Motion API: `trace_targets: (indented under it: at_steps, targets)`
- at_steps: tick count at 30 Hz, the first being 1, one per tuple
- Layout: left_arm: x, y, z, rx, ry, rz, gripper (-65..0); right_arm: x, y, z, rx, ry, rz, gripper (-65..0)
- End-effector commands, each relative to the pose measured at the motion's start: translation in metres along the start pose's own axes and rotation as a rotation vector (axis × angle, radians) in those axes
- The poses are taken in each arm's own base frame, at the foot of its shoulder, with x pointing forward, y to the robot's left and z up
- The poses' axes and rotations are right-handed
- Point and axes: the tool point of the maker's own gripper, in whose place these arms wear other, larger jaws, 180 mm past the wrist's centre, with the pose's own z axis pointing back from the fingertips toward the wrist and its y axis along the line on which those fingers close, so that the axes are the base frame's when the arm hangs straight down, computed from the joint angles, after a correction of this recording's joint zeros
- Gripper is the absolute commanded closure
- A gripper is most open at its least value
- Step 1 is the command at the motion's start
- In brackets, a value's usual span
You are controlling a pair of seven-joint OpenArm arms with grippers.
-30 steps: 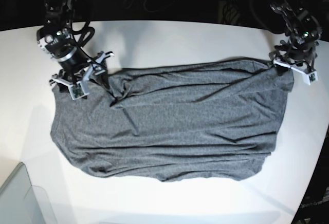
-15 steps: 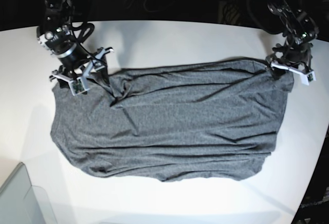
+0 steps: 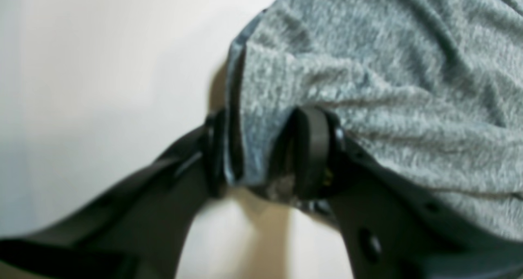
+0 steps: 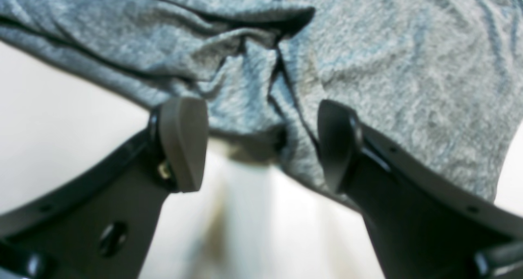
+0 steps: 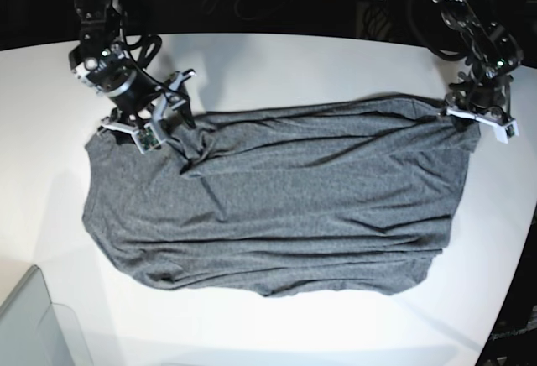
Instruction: Layout the t-shirt on the table in an organized manner, then fold the t-shirt properly
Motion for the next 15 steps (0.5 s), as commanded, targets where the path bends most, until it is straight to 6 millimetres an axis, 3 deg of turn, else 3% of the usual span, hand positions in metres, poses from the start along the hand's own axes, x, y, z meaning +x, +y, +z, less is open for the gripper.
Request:
trace_targets:
  at_steps: [1, 5, 15]
  targets:
    - [0.001, 0.001, 0.0, 0.002, 0.011, -0.008, -21.8, 0.003, -0.008, 0.002, -0.012, -0.019, 0.006, -42.6]
    - [0.016, 0.006, 0.0, 0.011, -0.013, -0.025, -13.5, -0.007, -0.012, 0.002, -0.012, 0.008, 0.014, -42.5]
    - [0.029, 0.002, -0.002, 0.003, -0.038, -0.024, -12.4, -0.005, -0.011, 0.004, -0.012, 0.004, 0.016, -42.5]
